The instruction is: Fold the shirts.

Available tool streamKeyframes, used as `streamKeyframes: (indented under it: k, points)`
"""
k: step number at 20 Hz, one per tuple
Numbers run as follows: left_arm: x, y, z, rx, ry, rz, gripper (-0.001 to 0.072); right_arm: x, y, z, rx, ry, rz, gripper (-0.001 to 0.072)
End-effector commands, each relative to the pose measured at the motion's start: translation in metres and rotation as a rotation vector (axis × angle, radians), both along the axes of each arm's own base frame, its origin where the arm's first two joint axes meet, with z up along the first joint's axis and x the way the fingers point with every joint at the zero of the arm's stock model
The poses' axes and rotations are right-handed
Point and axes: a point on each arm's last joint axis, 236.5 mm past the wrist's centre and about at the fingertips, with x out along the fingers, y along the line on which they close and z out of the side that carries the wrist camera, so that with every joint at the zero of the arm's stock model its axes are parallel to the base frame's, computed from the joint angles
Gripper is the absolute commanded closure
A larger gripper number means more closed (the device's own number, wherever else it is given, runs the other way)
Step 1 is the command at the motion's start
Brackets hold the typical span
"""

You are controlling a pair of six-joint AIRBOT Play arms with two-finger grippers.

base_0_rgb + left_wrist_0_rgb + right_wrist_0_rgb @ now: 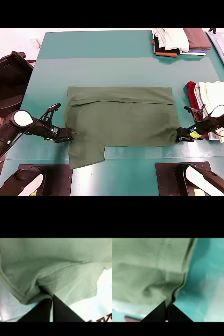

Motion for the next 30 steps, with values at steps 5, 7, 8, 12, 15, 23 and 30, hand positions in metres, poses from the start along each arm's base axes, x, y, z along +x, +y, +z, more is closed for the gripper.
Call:
streamKeyframes:
  k: [5, 7, 8, 12, 15, 23, 30]
  points:
    - [-0.037, 0.011, 0.043, 0.022, -0.044, 0.01, 0.068, -0.01, -0.026, 0.062, -0.202, -0.143, 0.083, 0.0694]
    - [-0.023, 0.012, 0.047, 0.025, -0.097, 0.036, 0.068, 0.01, -0.032, 0.076, -0.235, -0.249, 0.066, 0.0695]
    - [-0.009, 0.014, 0.049, 0.035, -0.137, 0.053, 0.0681, 0.02, -0.033, 0.081, -0.24, -0.275, 0.06, 0.0695]
    - [0.07, 0.016, 0.06, 0.061, -0.305, 0.088, 0.068, 0.079, -0.031, 0.089, -0.232, -0.324, 0.062, 0.0696]
    - [0.138, 0.012, 0.071, 0.076, -0.384, 0.068, 0.0679, 0.131, -0.025, 0.086, -0.225, -0.345, 0.1, 0.0695]
    - [0.243, 0.014, 0.054, 0.138, -0.435, 0.077, 0.0677, 0.241, 0.01, 0.074, -0.006, -0.388, 0.015, 0.0692]
    - [0.257, 0.011, 0.082, 0.12, -0.487, 0.092, 0.0429, 0.27, -0.008, 0.081, 0.045, -0.445, -0.012, 0.0217]
